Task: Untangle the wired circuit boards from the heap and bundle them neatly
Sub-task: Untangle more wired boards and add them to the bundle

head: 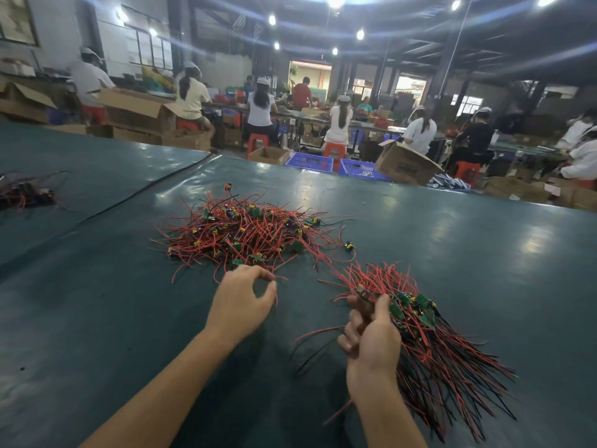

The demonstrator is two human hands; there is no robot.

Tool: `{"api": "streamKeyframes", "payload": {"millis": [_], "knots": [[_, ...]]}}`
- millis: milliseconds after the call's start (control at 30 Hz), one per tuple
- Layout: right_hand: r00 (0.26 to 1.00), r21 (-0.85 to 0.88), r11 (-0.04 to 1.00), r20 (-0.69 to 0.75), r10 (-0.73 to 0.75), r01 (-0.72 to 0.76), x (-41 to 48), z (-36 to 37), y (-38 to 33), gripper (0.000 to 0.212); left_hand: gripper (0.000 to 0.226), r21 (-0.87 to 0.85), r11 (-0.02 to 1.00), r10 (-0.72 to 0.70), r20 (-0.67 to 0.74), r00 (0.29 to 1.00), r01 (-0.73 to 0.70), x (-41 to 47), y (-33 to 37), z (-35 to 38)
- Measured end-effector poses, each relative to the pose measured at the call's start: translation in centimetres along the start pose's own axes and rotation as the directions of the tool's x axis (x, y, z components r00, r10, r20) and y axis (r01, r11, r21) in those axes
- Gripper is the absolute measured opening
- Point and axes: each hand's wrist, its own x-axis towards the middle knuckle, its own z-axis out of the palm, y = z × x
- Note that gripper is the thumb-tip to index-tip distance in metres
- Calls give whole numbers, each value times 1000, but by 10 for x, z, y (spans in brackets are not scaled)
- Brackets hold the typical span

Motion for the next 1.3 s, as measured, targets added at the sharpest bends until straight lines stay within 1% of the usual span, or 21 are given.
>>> {"api": "streamKeyframes", "payload": {"millis": [33,133,200,300,367,400,467,533,600,700,800,833,933,1033,1067,1133,1167,1200,1233,1267,1300], "knots": [[1000,41,999,-5,7,-6,2,-2,-1,59,18,158,987,29,-4,1000,-28,2,-10,1],[999,93,996,-38,-4,7,5,-6,-4,46,45,392,919,-106,186,977,25,6,-30,6],[998,86,996,-65,-18,23,6,-7,-4,40,52,479,878,-140,266,954,-4,7,-36,11],[996,95,995,-81,-34,42,7,-7,-4,38,53,486,874,-112,234,966,-16,10,-38,13],[995,92,995,-86,-42,50,8,-8,-4,35,49,415,910,-73,162,984,0,10,-36,13],[996,89,995,-85,-41,49,9,-8,-3,34,45,336,942,-55,110,992,15,9,-33,13],[997,74,997,-70,-30,35,11,-8,-2,31,29,94,995,-12,-3,1000,12,7,-24,10],[1000,19,1000,-31,-6,7,11,-7,-1,30,14,-94,993,54,-101,993,-64,3,-13,7],[1000,-77,997,18,23,-22,11,-6,3,28,10,-185,973,111,-160,981,-140,-2,0,6],[995,-248,969,89,41,-18,9,-2,9,24,14,-311,926,163,-183,969,-215,-9,18,5],[990,-354,931,138,-37,84,7,-1,13,11,16,-390,870,243,-193,951,-302,-15,30,-1],[983,-399,904,159,-96,153,7,-2,14,14,16,-414,853,262,-185,947,-317,-16,33,-4],[945,-500,805,232,-230,318,4,-3,16,36,22,-480,813,314,-116,942,-330,-18,37,-11],[914,-544,735,255,-315,404,4,-5,17,48,19,-556,793,301,2,954,-249,-17,37,-16],[903,-552,714,267,-337,430,4,-6,17,44,21,-564,799,295,62,954,-210,-16,37,-17],[892,-583,675,299,-340,453,6,-8,17,26,23,-629,773,289,231,929,-84,-14,38,-18],[894,-586,675,306,-327,448,7,-8,17,16,24,-709,705,286,321,903,29,-12,38,-18],[904,-572,701,300,-305,426,6,-7,17,13,30,-789,587,281,406,870,178,-11,39,-19],[916,-546,737,283,-286,399,6,-6,18,19,41,-835,442,269,471,840,327,-11,39,-20],[928,-514,776,262,-264,366,5,-5,17,26,55,-851,315,245,501,830,421,-10,39,-20],[938,-483,808,245,-245,337,4,-4,17,31,66,-851,254,194,510,838,459,-10,38,-19]]}}
